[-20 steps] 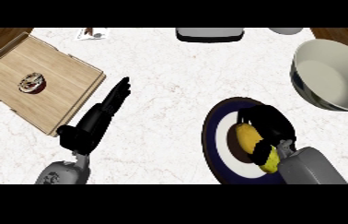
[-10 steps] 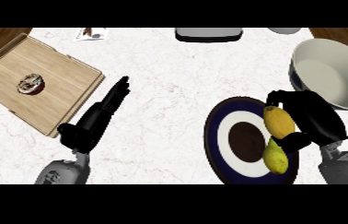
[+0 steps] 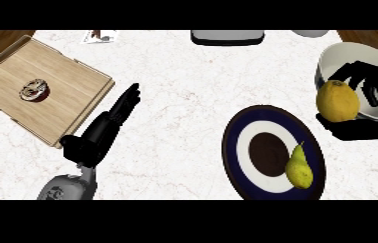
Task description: Pick the lemon from the plate and place it in the bowl
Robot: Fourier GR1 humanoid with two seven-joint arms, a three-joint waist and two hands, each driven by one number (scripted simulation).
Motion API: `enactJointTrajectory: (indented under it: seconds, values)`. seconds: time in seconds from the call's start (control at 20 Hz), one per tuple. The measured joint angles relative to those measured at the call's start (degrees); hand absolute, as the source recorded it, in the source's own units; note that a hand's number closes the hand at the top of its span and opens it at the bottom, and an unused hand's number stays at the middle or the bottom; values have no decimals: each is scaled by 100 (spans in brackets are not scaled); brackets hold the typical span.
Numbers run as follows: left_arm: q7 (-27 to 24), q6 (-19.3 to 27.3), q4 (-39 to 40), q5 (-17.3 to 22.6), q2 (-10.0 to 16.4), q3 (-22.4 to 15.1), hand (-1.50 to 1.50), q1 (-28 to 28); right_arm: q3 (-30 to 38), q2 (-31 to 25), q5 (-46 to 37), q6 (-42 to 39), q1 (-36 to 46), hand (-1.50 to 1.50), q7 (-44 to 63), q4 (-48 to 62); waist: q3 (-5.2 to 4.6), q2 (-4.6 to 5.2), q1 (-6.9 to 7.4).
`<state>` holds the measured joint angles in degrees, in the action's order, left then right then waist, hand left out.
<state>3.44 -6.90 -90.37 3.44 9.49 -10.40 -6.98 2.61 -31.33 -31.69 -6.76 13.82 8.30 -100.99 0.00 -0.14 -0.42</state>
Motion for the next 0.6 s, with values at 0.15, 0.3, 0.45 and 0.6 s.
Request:
enactJointTrajectory:
  seconds: [0.15,0.3,0.45,0.6]
  values:
    - [43,-24,-84,-53,-46,-3,0,14,387,-68,121,-73,142,150,-108,339,-1,7,29]
    - [-56,-57,5,-99,-94,16,0,9,657,-258,1,-37,425,150,-330,928,0,17,59]
    - [-18,-68,23,-140,-136,-8,0,-30,780,-397,-381,362,675,150,-713,1649,3,30,94]
    - [15,-53,-44,-197,-179,-40,0,-13,913,-461,-682,856,1003,150,-1116,2436,4,36,122]
